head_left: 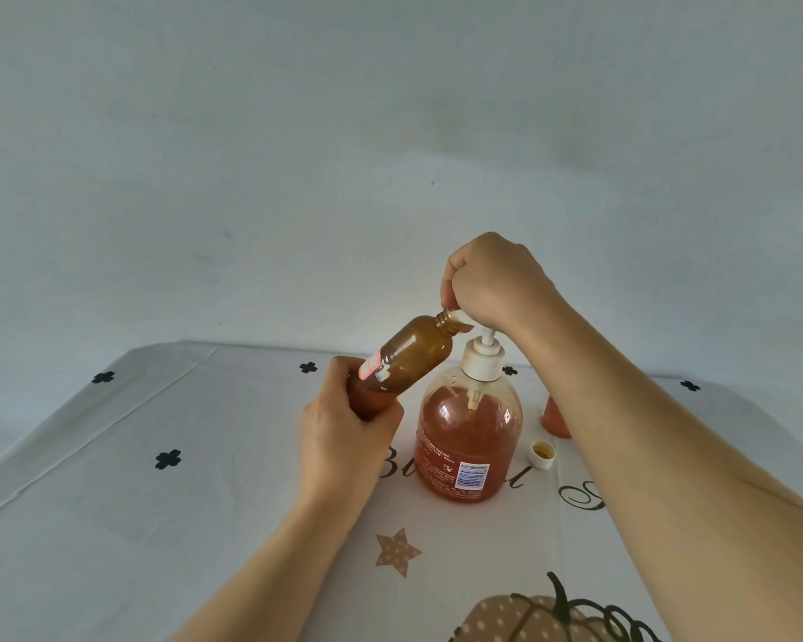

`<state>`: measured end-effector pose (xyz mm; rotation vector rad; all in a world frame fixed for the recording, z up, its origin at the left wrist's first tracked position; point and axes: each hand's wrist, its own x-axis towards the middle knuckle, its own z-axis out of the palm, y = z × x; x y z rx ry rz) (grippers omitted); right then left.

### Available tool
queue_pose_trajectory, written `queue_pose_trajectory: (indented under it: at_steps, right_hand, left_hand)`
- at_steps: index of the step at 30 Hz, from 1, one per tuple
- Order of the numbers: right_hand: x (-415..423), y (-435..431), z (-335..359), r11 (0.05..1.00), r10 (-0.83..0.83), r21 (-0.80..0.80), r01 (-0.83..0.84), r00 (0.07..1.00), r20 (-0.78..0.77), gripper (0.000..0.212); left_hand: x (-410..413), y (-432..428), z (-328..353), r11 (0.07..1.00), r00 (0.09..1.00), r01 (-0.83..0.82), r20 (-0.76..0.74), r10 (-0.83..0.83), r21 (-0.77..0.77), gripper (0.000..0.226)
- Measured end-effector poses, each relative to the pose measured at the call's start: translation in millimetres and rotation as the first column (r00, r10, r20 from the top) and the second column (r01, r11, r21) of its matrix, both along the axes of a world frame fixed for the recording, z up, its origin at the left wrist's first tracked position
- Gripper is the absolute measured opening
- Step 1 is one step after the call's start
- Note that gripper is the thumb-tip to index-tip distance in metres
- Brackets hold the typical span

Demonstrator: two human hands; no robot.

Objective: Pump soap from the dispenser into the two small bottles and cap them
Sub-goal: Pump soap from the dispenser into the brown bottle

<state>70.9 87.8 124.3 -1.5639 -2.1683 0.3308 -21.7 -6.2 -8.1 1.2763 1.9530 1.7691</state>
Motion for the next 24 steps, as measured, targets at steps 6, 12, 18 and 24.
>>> queue_pose_trajectory:
  at_steps: [6,12,18,24]
  right_hand:
    - [-1.2,-0.8,-0.4,0.999,0.002,-0.043,-0.002,1.0,-0.012,0.031]
    - [2.2,-0.2,-10.1,0.996,0.001,-0.087,-0.004,0.999,-0.037,0.033]
    - [2.5,-0.1,-14.9,0.997,-0.003,-0.081,0.003,1.0,-0.003,0.034]
    - [4.5,-4.2,-6.9,0.993,-0.037,0.106,0.048,0.993,-0.11,0.031]
  left_hand:
    - [-0.5,1.5,-1.6,1.0,1.0,-0.011,-0.013,0.011,0.006,0.028]
    - [-2.1,3.6,-3.3,0.999,0.999,-0.028,-0.017,0.027,-0.022,0.027]
    - [-4.3,2.0,-4.7,0.997,0.999,-0.026,-0.029,0.024,-0.072,0.03]
    - [1.9,-1.0,2.3,1.0,1.0,-0.004,-0.03,0.004,-0.02,0.035]
